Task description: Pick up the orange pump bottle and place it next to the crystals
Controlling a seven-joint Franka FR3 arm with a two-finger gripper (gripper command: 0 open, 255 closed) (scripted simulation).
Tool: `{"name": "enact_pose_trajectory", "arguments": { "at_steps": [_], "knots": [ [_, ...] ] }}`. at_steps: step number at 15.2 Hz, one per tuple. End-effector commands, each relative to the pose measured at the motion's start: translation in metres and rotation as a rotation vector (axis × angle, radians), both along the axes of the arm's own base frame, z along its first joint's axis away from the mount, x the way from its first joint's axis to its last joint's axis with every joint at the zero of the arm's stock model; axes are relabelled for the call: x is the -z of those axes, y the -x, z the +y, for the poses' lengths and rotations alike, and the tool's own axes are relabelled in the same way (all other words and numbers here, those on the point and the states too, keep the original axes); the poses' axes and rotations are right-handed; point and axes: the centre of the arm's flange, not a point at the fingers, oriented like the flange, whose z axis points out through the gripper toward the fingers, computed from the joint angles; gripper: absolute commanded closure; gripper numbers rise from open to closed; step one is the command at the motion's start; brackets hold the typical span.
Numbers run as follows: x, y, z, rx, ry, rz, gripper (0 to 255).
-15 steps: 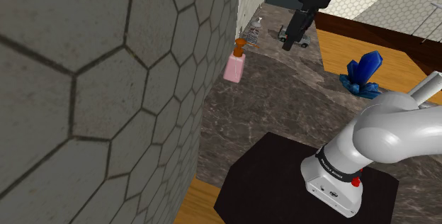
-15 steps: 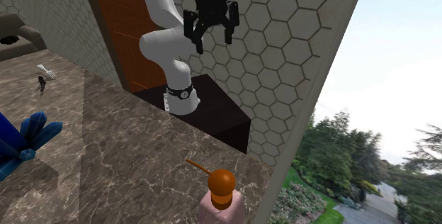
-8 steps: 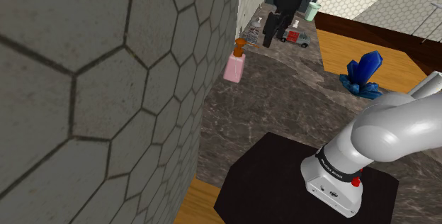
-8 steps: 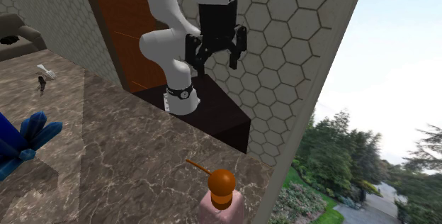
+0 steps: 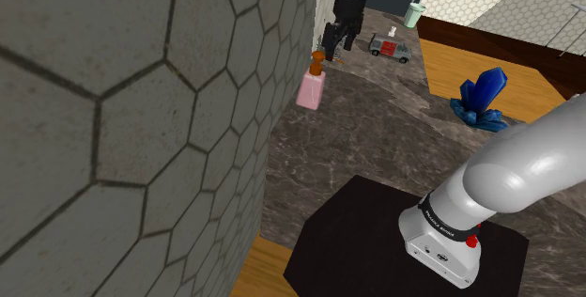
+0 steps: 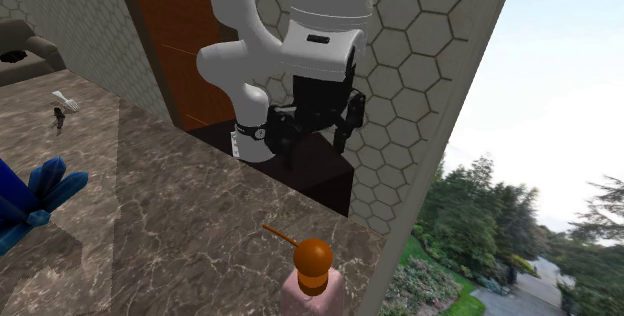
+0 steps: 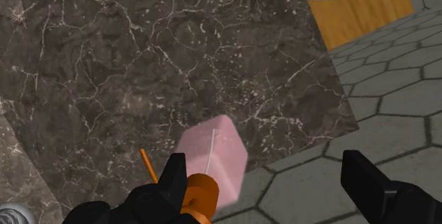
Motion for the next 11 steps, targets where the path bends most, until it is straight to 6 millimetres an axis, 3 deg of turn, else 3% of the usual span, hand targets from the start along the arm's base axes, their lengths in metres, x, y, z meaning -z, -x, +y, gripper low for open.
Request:
{"name": "enact_pose_trajectory", "arguments": {
  "at_steps": [1, 8, 11],
  "knots": [
    [0.011, -0.024, -0.009, 0.013, 0.017, 0.005, 0],
    [0.049, -0.101, -0.042, 0.059, 0.076, 0.022, 0],
    [0.063, -0.108, -0.047, 0.063, 0.082, 0.023, 0]
  ]
}}
